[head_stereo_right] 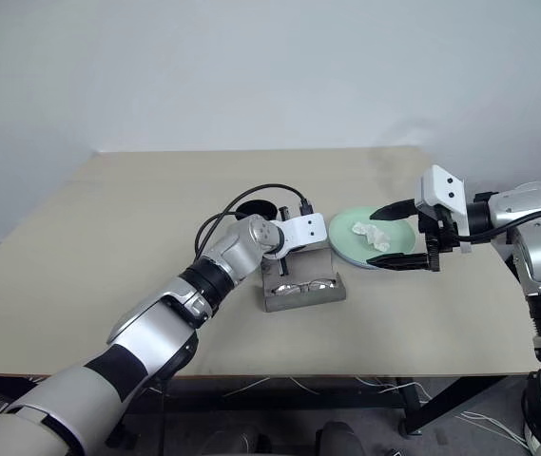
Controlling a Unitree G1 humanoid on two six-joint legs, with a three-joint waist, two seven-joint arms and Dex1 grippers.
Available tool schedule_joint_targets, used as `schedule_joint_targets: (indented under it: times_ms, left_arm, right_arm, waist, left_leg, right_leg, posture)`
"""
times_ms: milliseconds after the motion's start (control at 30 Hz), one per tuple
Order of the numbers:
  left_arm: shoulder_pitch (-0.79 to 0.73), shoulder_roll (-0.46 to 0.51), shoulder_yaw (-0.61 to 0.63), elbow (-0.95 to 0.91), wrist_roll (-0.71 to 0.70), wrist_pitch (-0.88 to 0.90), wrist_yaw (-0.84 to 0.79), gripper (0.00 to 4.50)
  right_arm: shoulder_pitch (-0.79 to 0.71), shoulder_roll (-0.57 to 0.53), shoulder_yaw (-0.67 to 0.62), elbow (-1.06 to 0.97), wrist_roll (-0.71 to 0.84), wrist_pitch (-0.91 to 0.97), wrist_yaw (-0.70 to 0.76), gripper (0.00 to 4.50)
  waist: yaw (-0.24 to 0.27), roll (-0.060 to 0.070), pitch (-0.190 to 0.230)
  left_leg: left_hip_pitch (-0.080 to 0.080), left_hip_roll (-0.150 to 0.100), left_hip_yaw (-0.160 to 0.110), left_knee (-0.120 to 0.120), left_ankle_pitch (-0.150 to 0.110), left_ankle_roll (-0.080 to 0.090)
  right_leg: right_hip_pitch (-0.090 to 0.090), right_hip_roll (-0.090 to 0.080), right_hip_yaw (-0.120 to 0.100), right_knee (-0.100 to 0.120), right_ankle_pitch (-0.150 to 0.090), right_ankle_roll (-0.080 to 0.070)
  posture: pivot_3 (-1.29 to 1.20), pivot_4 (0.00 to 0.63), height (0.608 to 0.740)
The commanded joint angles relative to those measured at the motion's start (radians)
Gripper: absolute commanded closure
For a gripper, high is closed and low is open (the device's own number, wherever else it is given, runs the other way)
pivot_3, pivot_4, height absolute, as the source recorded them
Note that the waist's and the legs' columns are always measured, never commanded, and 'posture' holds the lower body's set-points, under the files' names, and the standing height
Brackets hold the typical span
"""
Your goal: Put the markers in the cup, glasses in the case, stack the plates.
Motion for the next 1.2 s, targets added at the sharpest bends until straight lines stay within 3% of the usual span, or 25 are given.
schedule_joint_targets:
  times_ms: [33, 433, 933, 1200]
  left_arm:
    - [-0.02, -0.008, -0.004, -0.005, 0.026, -0.017, -0.007, 4.49]
    - [0.057, 0.034, -0.02, -0.197, 0.032, 0.044, -0.208, 4.49]
    - [0.184, 0.133, -0.05, -0.559, 0.024, 0.177, -0.376, 4.49]
    - [0.241, 0.172, -0.072, -0.635, 0.018, 0.218, -0.402, 4.49]
  right_arm:
    - [-0.005, 0.0, -0.026, -0.029, 0.01, -0.004, -0.011, 0.0]
    - [0.005, 0.0, -0.028, -0.03, 0.01, -0.01, -0.018, 0.0]
    - [-0.007, 0.005, -0.024, -0.016, 0.005, -0.015, -0.017, 0.0]
    - [-0.009, 0.009, -0.021, -0.016, 0.003, -0.015, -0.019, 0.0]
  waist:
    - [0.0, 0.0, 0.0]
    - [0.0, 0.0, 0.0]
    - [-0.001, 0.001, -0.001]
    - [-0.001, 0.001, -0.001]
  left_leg:
    - [0.0, 0.0, 0.0, 0.0, 0.0, 0.0]
    - [0.0, 0.0, 0.0, 0.0, 0.0, 0.0]
    - [0.001, 0.001, 0.0, 0.0, 0.0, 0.0]
    - [0.002, 0.002, 0.0, 0.001, 0.0, 0.0]
  right_leg:
    - [0.0, 0.0, 0.0, 0.0, 0.0, 0.0]
    - [0.001, 0.0, 0.0, 0.0, 0.0, 0.0]
    - [0.002, 0.0, 0.0, 0.0, 0.0, 0.0]
    - [0.001, 0.001, 0.0, 0.001, 0.0, 0.0]
  posture:
    - [0.0, 0.0, 0.732]
    - [0.0, 0.0, 0.732]
    - [0.0, 0.0, 0.732]
    - [0.0, 0.0, 0.732]
